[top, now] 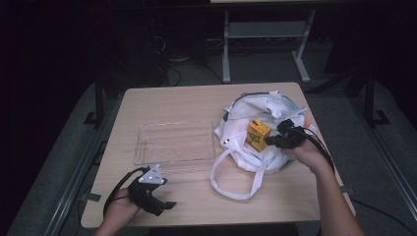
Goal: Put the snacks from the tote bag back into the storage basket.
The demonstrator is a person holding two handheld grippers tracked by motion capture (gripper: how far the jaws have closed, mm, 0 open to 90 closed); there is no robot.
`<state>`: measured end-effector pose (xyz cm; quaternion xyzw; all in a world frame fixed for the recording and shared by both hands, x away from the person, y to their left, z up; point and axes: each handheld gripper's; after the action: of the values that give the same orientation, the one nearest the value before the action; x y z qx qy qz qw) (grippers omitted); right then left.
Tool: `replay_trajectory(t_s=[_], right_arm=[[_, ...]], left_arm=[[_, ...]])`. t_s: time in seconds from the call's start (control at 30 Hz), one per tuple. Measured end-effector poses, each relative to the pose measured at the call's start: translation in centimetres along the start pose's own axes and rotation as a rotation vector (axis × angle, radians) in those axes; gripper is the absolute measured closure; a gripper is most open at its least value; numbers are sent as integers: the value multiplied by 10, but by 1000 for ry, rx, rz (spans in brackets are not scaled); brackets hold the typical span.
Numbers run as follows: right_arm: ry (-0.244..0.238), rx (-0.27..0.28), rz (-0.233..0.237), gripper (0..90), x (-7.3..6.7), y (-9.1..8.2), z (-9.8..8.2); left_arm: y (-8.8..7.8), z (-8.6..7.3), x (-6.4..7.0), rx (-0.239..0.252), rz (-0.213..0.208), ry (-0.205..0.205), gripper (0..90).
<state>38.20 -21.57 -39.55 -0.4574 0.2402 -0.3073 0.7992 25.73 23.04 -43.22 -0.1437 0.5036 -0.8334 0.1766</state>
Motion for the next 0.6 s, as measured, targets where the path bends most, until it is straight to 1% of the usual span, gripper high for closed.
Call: replay_trajectory(t_s=[0.1,0.17,0.23,0.3,0.37,0.4,0.43,0.47,0.5,0.6], right_arm=[[10,8,6,891,0,-4,-1],[30,9,-6,855,0,-10,-2],[44,6,3,800,2,-17,-2],[59,8,-5,731,3,-24,-4],[63,10,-5,673,3,-28,-6],[63,8,-13,633,3,-30,-6],[67,5,-20,613,3,-32,-6],[59,3,-32,558,4,-34,-4],[56,8,-50,530,3,-35,-3],[52,-23,-43,480,4,-39,5]], left_arm=[[-1,0,0,3,3,-4,145],[-2,-1,0,2,3,-4,145],[-1,-1,-1,1,0,-10,146],[-2,-2,-1,-1,3,-7,146],[-2,-2,-1,4,3,-11,146],[-2,-2,-1,4,4,-10,145],[-2,-2,-1,4,5,-11,146],[-2,-2,-1,4,5,-11,145],[-2,-2,-1,5,5,-12,146],[-2,-2,-1,7,5,-12,145]])
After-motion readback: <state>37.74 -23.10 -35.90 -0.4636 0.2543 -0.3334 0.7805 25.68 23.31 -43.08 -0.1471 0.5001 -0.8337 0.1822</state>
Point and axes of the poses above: each handheld gripper's, and its own axes: y roughly forward along the jaws, z roughly out of its top, x roughly to its right, and after that the axes turned 11 degrees about -x, right-handed
